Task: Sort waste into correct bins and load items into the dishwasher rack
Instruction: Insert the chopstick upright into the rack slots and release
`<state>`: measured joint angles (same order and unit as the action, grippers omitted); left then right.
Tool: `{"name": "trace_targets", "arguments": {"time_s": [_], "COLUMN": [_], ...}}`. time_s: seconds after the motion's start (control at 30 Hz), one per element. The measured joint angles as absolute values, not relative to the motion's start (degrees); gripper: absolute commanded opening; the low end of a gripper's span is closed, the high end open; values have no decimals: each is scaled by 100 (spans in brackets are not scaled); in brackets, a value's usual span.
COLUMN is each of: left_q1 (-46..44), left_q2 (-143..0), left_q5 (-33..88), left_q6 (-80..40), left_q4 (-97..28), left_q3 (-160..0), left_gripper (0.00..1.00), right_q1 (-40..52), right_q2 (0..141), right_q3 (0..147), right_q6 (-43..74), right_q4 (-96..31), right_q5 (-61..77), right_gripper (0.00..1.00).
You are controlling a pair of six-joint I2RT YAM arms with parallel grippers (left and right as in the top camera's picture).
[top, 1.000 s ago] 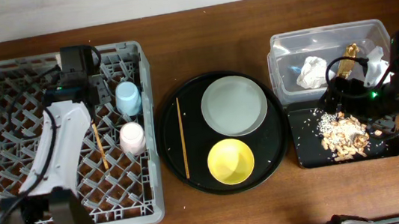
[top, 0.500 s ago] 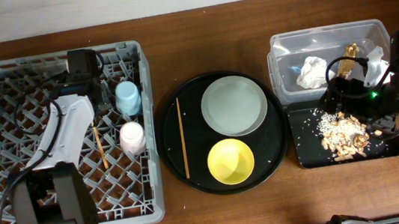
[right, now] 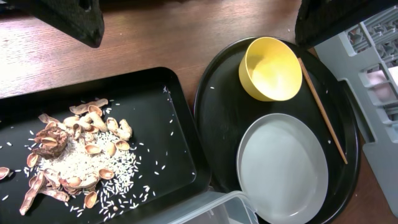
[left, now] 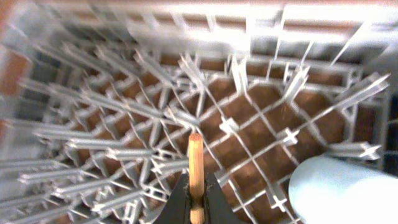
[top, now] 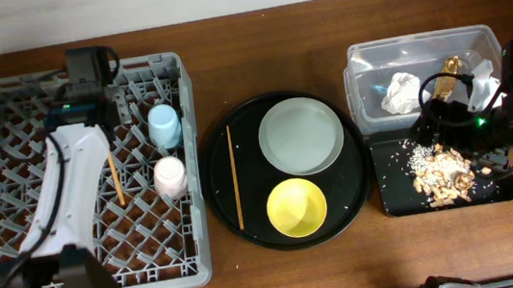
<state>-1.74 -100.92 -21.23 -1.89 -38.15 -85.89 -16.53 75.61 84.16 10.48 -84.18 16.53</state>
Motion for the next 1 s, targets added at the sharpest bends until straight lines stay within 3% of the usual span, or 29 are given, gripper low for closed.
{"name": "trace_targets", "arguments": {"time_s": [0.63, 0.67, 0.7, 0.73, 1.0], "left_q1": [-174, -176, -178, -180, -174], "left_q2": [-10285, -10418, -10519, -10626, -10844], "left_q5": [-1319, -1295, -1280, -1264, -1267], "left_q6": [648, 648, 648, 644, 633], "left_q4": [-4403, -4405, -4407, -4421, -4713], "left_q3": [-8687, -8689, -8689, -8691, -8794], "left_gripper": [1, 12, 31, 62, 65], "right_q1": [-1653, -1653, -1653, -1653, -1653], "right_q2": [7561, 7561, 7561, 7561, 7561], "right_q3": [8416, 8416, 8416, 8416, 8416], "right_q6": [1048, 1050, 1048, 1050, 1050], "right_q4": [-8418, -8420, -8418, -8418, -8418], "right_q5": [1653, 1653, 1653, 1653, 1653], "right_gripper": [98, 99, 99, 99, 99]}}
